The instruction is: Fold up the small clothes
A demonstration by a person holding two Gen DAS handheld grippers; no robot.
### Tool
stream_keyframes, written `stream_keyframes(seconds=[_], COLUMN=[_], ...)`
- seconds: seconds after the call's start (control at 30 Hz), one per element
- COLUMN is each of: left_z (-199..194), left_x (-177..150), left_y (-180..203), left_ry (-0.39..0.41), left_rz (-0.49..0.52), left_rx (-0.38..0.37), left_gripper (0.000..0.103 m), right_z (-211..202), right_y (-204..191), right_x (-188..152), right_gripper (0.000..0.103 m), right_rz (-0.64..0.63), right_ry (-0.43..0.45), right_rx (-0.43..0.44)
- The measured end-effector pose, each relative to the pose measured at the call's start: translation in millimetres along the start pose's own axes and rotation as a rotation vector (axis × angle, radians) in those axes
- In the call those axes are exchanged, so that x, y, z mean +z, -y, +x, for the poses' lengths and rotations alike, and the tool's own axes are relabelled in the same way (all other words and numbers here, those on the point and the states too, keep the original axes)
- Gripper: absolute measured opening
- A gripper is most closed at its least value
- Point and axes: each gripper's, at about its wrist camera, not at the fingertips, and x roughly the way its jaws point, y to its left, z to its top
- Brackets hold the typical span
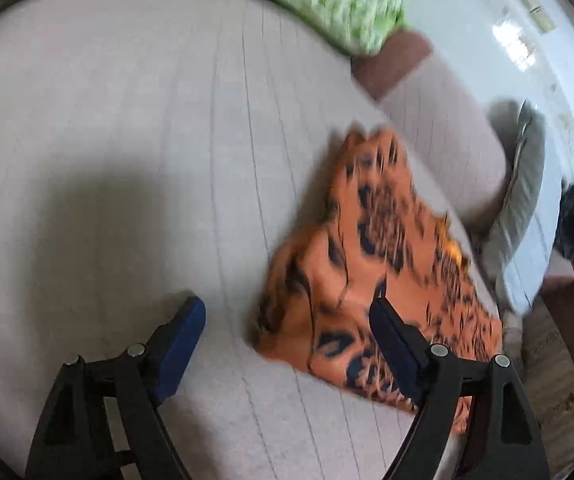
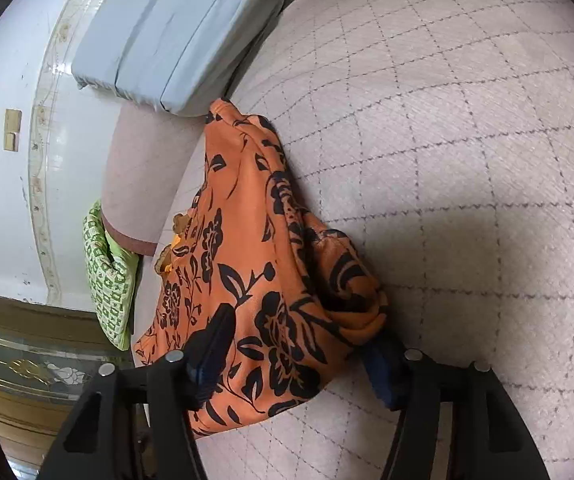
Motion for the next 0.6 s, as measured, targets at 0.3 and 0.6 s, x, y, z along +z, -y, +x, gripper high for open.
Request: stream_keyframes(seconds=[0.3,0.6], left_z=[25.4,-66.2], left_x=[1.9,-16.4], left_y=[30.6,60.5], left_ry=[-0.071,0.132], left_rz=[0.154,0.307], left_rx=[0.056,0.054], left_gripper=[0.012,0.011], right_z=[15.0,-56.6], right_y=[-22.6,-73.1], right_x=[4.2,-10.6], right_gripper=[0.013,0.01], right_rz=[-0.154,-0.347], right_ry=[-0.071,-0.001], right_rx=[-0.143,-0.097])
